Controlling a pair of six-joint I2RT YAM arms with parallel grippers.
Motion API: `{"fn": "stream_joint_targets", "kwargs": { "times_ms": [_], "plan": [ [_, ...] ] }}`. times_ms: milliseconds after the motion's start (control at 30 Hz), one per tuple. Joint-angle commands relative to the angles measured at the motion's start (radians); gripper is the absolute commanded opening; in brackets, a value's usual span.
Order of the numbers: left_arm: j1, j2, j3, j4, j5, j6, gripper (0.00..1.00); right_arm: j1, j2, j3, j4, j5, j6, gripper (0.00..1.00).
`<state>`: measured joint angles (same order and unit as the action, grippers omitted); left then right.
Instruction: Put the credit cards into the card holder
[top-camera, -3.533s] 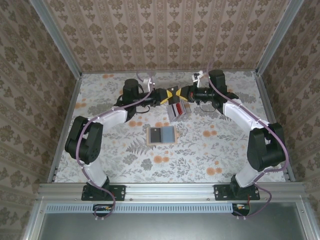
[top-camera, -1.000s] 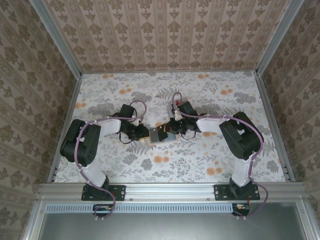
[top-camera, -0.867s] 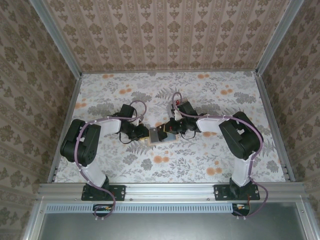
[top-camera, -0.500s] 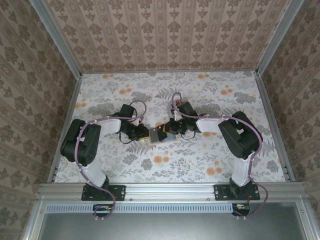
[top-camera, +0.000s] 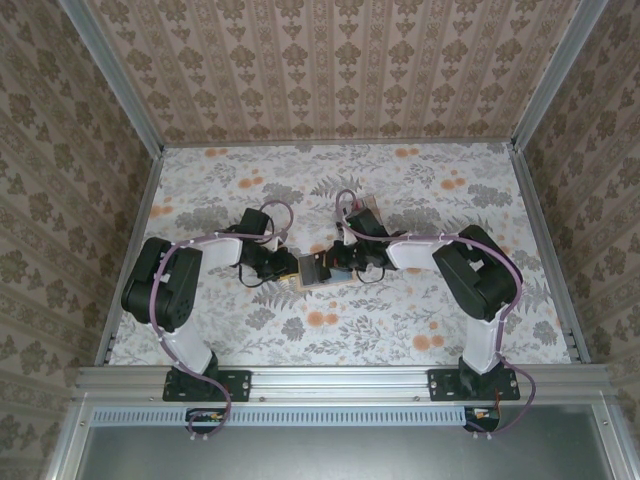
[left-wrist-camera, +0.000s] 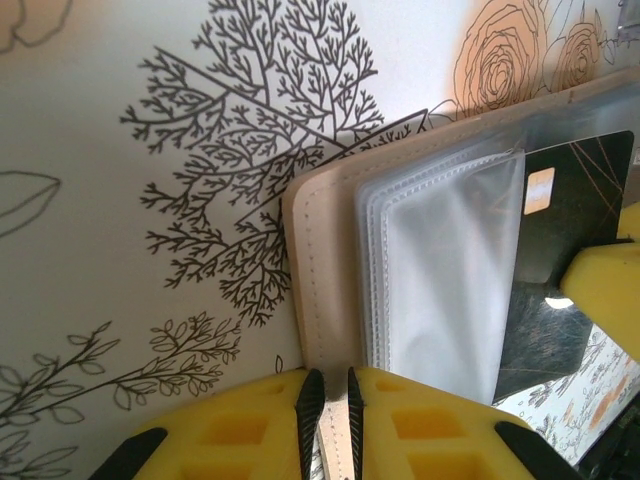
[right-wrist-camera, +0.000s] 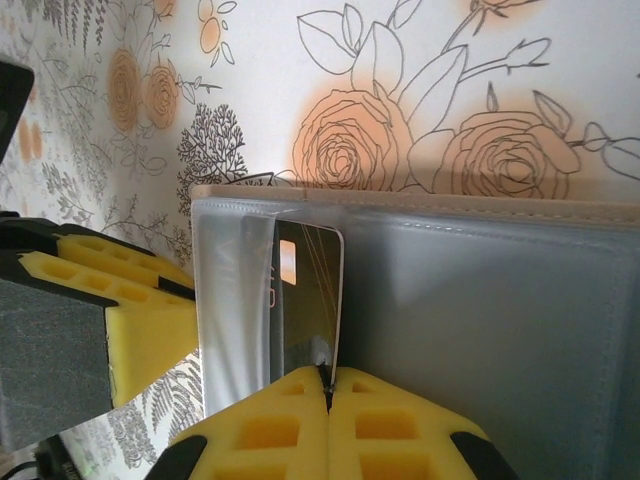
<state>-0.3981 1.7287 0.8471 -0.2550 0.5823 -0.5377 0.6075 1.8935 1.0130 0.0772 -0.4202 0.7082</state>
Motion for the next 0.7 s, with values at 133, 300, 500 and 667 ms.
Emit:
{"fn": "stream_joint_targets", "kwargs": {
  "times_ms": [133,300,500,667],
  "plan": [
    [-0.025,0.047,0.013,0.021,-0.003,0.002,0.20,0.081,0.028,0.090,-0.224,0.131,-0.090,0.00],
    [-0.028,0.045,0.007,0.025,-0.006,-0.002,0.20,0.123,0.064,0.164,-0.311,0.181,-0.116,0.01],
    [-0.035,0.047,0.010,0.030,-0.003,-0.007,0.20,0.147,0.107,0.212,-0.370,0.213,-0.133,0.04],
    [-0.035,0.036,0.018,0.008,-0.005,-0.002,0.20,0.146,0.086,0.211,-0.380,0.208,-0.134,0.12]
  ]
}}
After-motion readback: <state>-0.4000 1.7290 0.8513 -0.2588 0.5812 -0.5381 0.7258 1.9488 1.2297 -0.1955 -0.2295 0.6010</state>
